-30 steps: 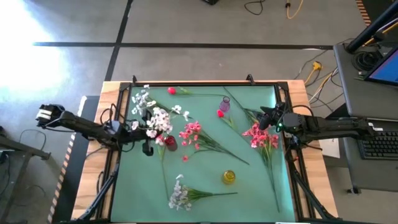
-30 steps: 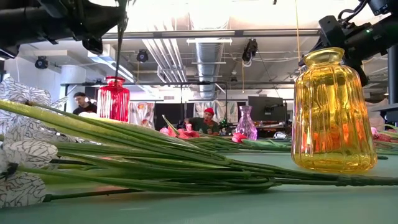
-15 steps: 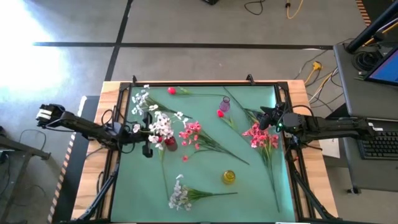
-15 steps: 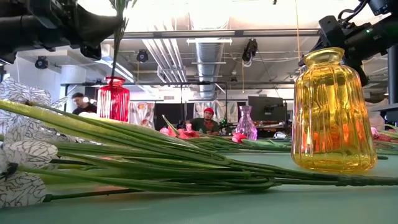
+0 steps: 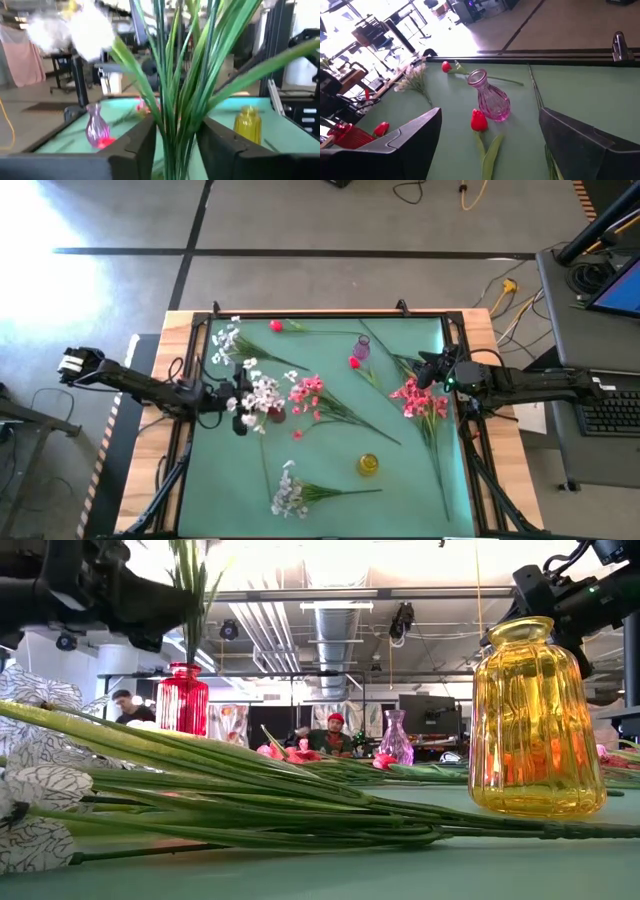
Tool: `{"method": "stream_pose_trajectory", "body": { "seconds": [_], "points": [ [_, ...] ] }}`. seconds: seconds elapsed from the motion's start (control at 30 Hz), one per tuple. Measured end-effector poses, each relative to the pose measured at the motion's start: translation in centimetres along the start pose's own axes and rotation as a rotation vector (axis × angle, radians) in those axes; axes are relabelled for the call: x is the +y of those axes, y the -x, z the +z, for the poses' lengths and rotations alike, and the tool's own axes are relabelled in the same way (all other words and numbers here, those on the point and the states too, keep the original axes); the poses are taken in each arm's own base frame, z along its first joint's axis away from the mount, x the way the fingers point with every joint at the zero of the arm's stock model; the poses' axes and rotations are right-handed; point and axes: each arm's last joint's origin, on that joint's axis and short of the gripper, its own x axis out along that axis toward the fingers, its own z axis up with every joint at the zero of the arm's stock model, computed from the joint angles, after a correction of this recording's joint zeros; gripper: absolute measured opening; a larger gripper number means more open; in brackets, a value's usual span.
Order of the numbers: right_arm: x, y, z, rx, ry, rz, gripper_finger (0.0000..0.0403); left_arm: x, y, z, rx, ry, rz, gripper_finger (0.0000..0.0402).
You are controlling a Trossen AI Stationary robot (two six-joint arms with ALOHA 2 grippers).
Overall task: Sort flowers into vase by color
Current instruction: Put the middle white flower into the red flower vase, then put the right red tulip into the yellow flower vase
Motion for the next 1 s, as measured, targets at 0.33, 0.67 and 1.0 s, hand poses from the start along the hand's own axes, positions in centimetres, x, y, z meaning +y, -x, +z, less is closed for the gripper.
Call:
{"method": "stream_pose_trajectory", "body": {
  "seconds": [0.33,0.67,1.0],
  "points": [
    [0.1,0.0,-0.2,0.045,-0.043,0.039,0.0327,0.1,0.4,-1.0,0.112,0.156,0.027,0.0215],
    [0.4,-0.1,-0.4,0.128,-0.002,0.122,0.0327,0.2,0.7,-2.5,0.275,0.266,0.059,0.0281],
    [1.2,-0.2,-0.3,0.184,-0.036,0.243,0.0327,-0.2,0.5,-1.1,0.632,0.238,0.006,0.0293]
  ]
}}
